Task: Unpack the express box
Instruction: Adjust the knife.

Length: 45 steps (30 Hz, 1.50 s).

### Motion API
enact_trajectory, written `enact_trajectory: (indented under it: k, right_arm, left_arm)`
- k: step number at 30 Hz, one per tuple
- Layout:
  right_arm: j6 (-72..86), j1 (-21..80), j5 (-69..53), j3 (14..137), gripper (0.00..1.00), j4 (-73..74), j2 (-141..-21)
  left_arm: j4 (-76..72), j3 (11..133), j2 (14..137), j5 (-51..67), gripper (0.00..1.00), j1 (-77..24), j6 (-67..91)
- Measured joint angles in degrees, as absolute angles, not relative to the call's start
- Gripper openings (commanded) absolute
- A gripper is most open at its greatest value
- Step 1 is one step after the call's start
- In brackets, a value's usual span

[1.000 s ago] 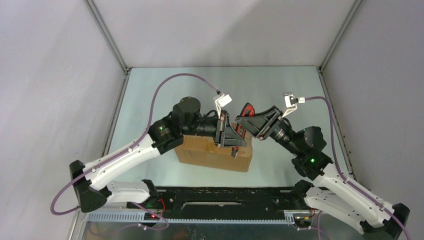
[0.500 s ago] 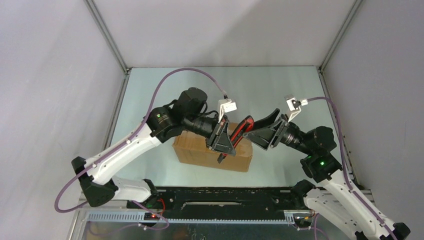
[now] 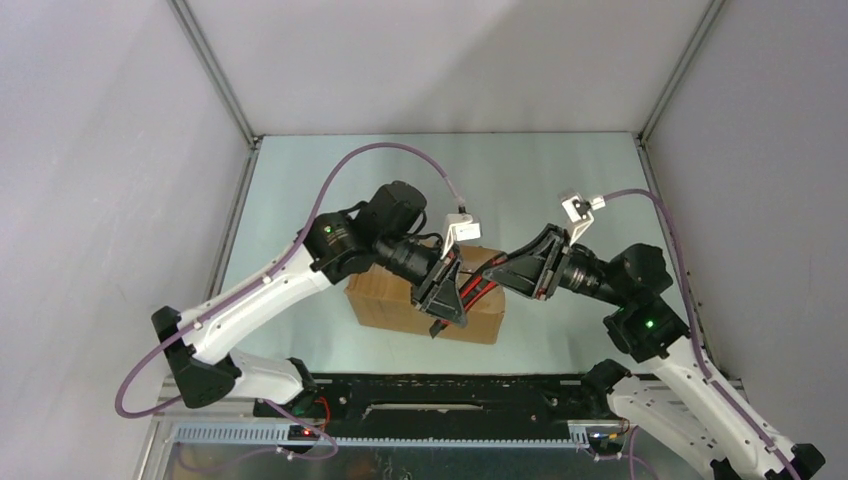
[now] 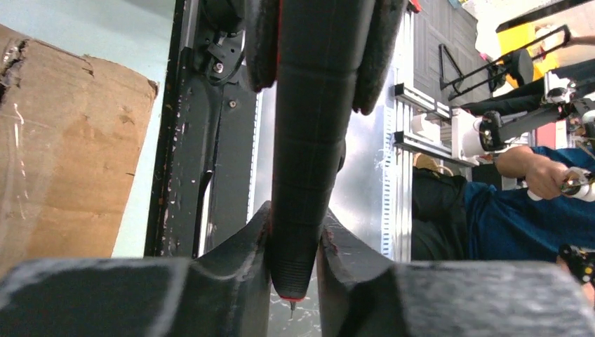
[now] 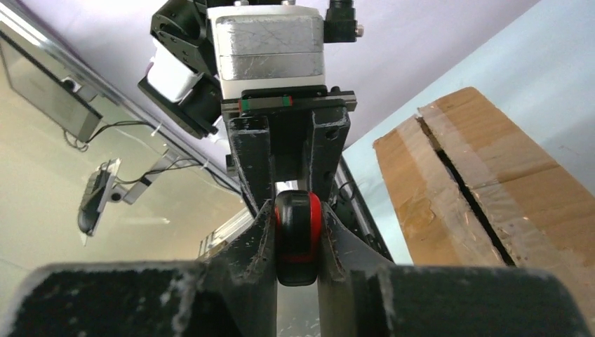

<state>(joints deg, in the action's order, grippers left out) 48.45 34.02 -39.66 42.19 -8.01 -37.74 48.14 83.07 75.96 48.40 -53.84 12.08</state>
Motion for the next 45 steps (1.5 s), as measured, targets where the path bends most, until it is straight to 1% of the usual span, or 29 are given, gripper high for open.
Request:
enact_trajectory:
  k: [1,2,3,7,11,16,18,19,20,21,22,23,24,25,26,27,29,31,33,36,41,45]
  right_arm:
    - [48.1,34.0,-39.4,42.4,0.0,-7.2,-37.5]
    - [47.4,34.0,-38.5,42.6,0.0,-5.6,-36.9]
    - [47.3,33.8,-37.6,42.6,0.0,-3.7,-36.0]
    - [47.4,30.4,-34.1,42.6,0.0,1.8,-32.1]
    - [50.4,27.1,-31.3,42.6,0.0,2.3,-28.6]
    - [55.4,26.5,-29.1,40.5,0.0,-2.4,-25.8]
    - [57.1,26.6,-27.9,38.7,0.0,-3.2,-25.2]
    - [57.5,26.8,-27.6,38.2,0.0,-3.2,-25.0]
    - [57.8,27.0,-27.2,37.5,0.0,-3.1,-24.8]
    - [58.2,27.2,-26.8,36.9,0.0,-3.1,-24.6]
    - [58.4,27.3,-26.7,36.4,0.0,-3.1,-24.5]
    - [58.7,27.4,-26.5,36.1,0.0,-3.1,-24.4]
    - [60.0,27.7,-26.7,35.9,0.06,-3.6,-24.3]
    - [59.9,27.8,-26.5,35.9,0.21,-4.3,-24.1]
    - [60.1,27.8,-26.8,35.8,0.32,-4.4,-23.9]
    - [60.3,27.8,-27.2,35.8,0.4,-4.6,-23.9]
    - [59.9,27.5,-29.1,35.8,0.51,-4.8,-24.2]
    - [59.4,27.1,-31.9,35.8,0.58,-5.2,-25.1]
    - [58.8,27.0,-35.9,35.9,0.59,-5.7,-27.0]
    - [57.5,27.6,-41.5,36.2,0.59,-5.8,-30.2]
    - [54.3,29.3,-45.7,37.7,0.54,-3.0,-32.6]
    - [53.6,30.8,-46.2,38.3,0.5,-2.6,-33.3]
  left_arm:
    - [48.1,83.1,75.9,48.3,0.66,-53.9,12.1]
    - [47.9,83.0,75.9,48.1,0.74,-53.9,12.1]
    - [47.6,83.0,75.8,48.0,0.77,-53.9,11.9]
    - [41.6,79.9,72.9,47.6,0.79,-53.6,16.1]
    - [32.2,73.4,68.9,48.0,0.78,-53.4,22.6]
    - [21.0,68.1,67.9,46.3,0.71,-53.1,30.9]
    - [17.5,66.8,67.8,45.3,0.64,-52.7,33.9]
    - [15.7,66.3,67.7,45.0,0.59,-52.4,35.3]
    - [14.0,65.9,67.6,44.6,0.49,-52.2,36.8]
    - [12.4,65.6,67.5,44.1,0.33,-51.9,38.2]
    - [11.6,65.6,67.5,43.9,0.12,-51.8,39.1]
    - [10.4,65.6,67.4,43.6,0.02,-51.7,39.7]
    - [10.3,65.6,67.4,43.3,0.0,-51.5,40.0]
    - [10.1,65.5,67.5,44.3,0.0,-51.3,40.5]
    - [9.9,65.5,67.5,44.6,0.0,-51.2,40.2]
    - [10.2,65.7,67.4,44.7,0.0,-51.2,39.7]
    - [12.3,66.5,67.5,45.1,0.0,-51.3,37.8]
    - [16.2,67.8,67.8,45.1,0.0,-51.3,35.3]
    - [19.3,68.7,68.2,45.3,0.0,-51.3,32.9]
    - [23.3,69.6,68.8,45.6,0.0,-51.3,29.7]
    - [26.4,69.9,69.3,48.0,0.0,-51.3,26.3]
    - [27.9,70.0,69.3,48.8,0.0,-51.3,24.6]
